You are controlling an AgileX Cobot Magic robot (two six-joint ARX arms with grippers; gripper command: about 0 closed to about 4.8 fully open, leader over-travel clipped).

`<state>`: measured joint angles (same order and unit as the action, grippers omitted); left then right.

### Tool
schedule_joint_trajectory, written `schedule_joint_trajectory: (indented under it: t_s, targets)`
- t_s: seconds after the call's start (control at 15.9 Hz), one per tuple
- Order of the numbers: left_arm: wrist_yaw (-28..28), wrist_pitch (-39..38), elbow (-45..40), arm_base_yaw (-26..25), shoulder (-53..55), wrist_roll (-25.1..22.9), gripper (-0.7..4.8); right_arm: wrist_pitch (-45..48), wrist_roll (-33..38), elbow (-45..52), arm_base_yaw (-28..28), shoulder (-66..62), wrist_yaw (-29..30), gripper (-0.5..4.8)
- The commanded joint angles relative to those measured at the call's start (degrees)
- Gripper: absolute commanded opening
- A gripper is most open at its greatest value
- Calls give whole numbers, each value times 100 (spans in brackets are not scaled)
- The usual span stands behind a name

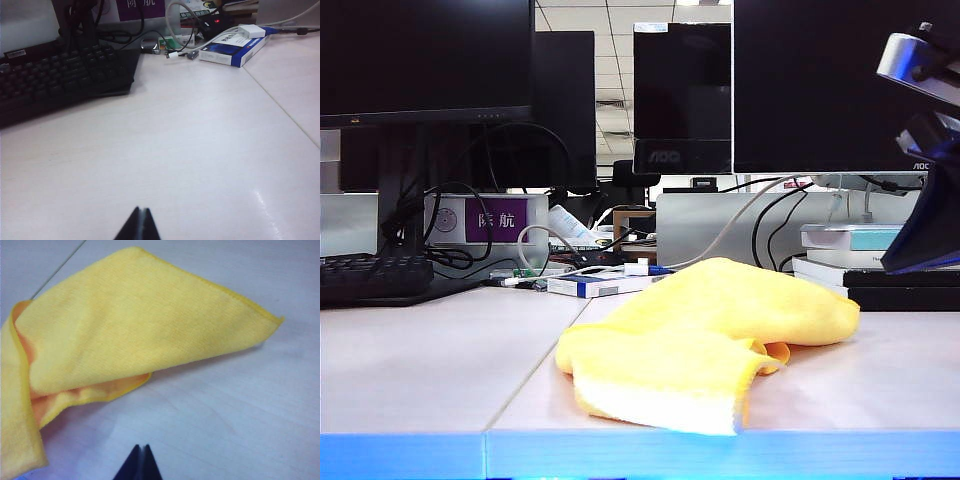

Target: Wipe the table from front to back using the rag.

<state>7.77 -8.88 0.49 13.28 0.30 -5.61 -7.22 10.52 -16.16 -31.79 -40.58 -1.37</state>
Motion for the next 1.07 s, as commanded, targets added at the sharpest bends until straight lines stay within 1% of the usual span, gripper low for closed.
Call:
schedule_joint_trajectory:
  t_s: [0.06, 0.19, 0.38, 0.57, 0.94, 1.07]
  targets:
    - [26, -92, -4, -7, 2, 9, -1, 61, 17, -22, 0, 13, -2, 0]
    - [-7, -94, -4, -4, 2, 7, -1, 61, 17, -22, 0, 13, -2, 0]
    - [-7, -94, -4, -4, 2, 7, -1, 146, 15, 304, 52, 675, -2, 0]
    - [-4, -92, -4, -4, -22, 7, -1, 142, 15, 723, 350, 1508, 26, 0]
    - [-26, -94, -7, -4, -22, 7, -1, 188, -66, 1521, 1849, 3226, -13, 0]
    - [-26, -92, -4, -4, -22, 7, -1, -304, -234, 1609, 2269, 3790, 216, 0]
